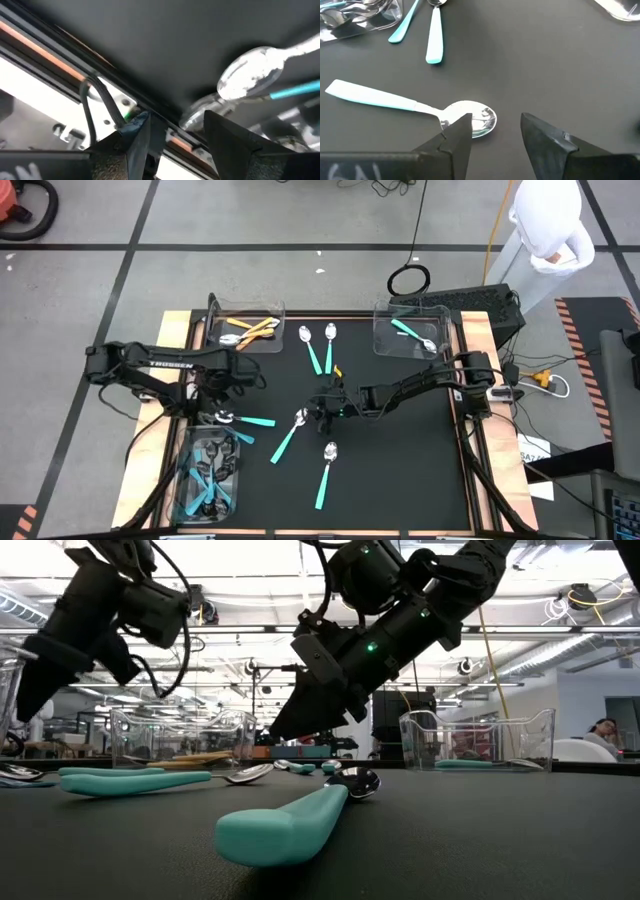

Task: Sort silverware by color (type)
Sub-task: Put the green spoon into the top right bin

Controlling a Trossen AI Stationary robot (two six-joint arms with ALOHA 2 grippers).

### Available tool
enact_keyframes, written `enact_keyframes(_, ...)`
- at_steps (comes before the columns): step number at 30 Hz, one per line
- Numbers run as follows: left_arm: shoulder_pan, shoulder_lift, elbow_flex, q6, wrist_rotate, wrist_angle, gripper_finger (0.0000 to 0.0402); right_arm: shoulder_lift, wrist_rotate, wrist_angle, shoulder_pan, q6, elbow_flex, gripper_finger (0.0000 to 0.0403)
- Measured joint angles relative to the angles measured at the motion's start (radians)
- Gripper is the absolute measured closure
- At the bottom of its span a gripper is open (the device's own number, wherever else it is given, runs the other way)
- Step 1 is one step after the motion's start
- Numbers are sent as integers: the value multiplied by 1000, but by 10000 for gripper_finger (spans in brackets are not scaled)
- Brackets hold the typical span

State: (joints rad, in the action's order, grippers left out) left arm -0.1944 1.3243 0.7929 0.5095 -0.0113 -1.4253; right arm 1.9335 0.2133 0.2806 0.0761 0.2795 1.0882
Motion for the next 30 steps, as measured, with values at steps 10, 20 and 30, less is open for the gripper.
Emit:
enact_keyframes(10,25,70,4,-148,-8,230,215,0,0,-1,0,-4,0,238)
enact_keyframes(20,111,70,4,-268,5,507,215,0,0,-2,-4,-11,0,238)
enact_keyframes(30,219,70,-45,-480,7,732,215,-143,14,-304,-3,-12,-1,238)
